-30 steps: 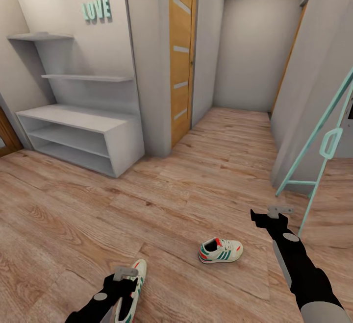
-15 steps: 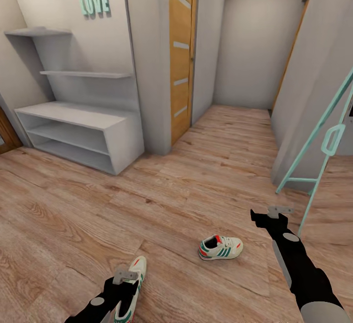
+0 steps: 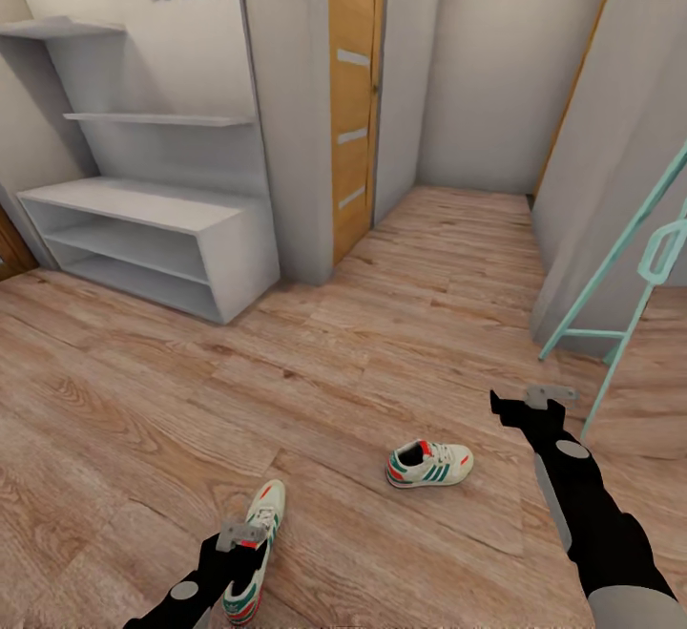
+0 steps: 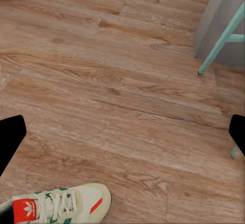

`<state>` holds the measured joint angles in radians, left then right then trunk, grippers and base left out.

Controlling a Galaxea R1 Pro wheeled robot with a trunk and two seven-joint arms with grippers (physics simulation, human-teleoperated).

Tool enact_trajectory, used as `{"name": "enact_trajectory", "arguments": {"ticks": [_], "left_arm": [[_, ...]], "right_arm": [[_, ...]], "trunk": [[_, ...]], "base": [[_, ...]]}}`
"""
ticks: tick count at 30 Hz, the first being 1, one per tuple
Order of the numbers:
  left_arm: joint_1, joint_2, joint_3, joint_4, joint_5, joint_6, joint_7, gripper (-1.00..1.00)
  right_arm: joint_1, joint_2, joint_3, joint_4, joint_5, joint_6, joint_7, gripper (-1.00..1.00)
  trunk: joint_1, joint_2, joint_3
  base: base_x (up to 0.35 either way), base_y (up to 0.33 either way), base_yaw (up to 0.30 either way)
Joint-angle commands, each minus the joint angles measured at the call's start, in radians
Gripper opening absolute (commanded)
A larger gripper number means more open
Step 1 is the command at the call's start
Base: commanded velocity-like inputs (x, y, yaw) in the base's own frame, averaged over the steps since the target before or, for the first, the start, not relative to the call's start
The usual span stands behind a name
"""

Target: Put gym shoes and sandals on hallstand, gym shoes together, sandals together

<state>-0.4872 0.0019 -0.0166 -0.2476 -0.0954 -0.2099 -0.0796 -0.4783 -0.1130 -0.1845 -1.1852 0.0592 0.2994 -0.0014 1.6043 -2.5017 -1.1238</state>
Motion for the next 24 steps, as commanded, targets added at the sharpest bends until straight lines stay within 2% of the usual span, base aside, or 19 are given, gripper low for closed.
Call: {"name": "enact_trajectory", "arguments": {"ticks": [1,2,3,8,13,24], "left_arm": [[-0.001,0.0,-0.001,0.001,-0.01,-0.004,0.001,1.0],[-0.001,0.0,-0.001,0.001,-0.01,-0.003,0.001,1.0],[-0.001,0.0,-0.001,0.001,-0.01,-0.003,0.001,1.0],[0.0,0.0,-0.001,0.001,-0.01,-0.003,0.002,1.0],[0.001,0.001,-0.001,0.002,-0.01,-0.005,0.004,1.0],[0.001,0.001,0.001,0.001,-0.009,-0.006,0.007,1.0]], "right_arm": [[0.0,0.0,0.0,-0.015,0.006,0.021,0.0,1.0],[0.0,0.001,0.0,-0.045,0.005,0.058,0.0,1.0],[0.0,0.002,0.0,-0.101,0.004,0.127,0.0,1.0],[0.0,0.002,0.001,-0.225,-0.001,0.266,0.003,1.0],[0.0,0.007,0.003,-0.264,-0.002,0.294,0.003,1.0],[0.0,0.013,0.004,-0.272,-0.001,0.304,0.004,1.0]], "trunk": [[0.0,-0.001,-0.005],[0.001,-0.001,-0.009],[0.001,-0.001,-0.013],[0.003,-0.002,-0.032],[0.006,-0.003,-0.052],[0.011,-0.006,-0.097]], "base": [[0.0,0.0,0.0],[0.0,0.0,0.0],[0.0,0.0,0.0],[0.0,0.0,0.0],[0.0,0.0,0.0],[0.0,0.0,0.0]]}}
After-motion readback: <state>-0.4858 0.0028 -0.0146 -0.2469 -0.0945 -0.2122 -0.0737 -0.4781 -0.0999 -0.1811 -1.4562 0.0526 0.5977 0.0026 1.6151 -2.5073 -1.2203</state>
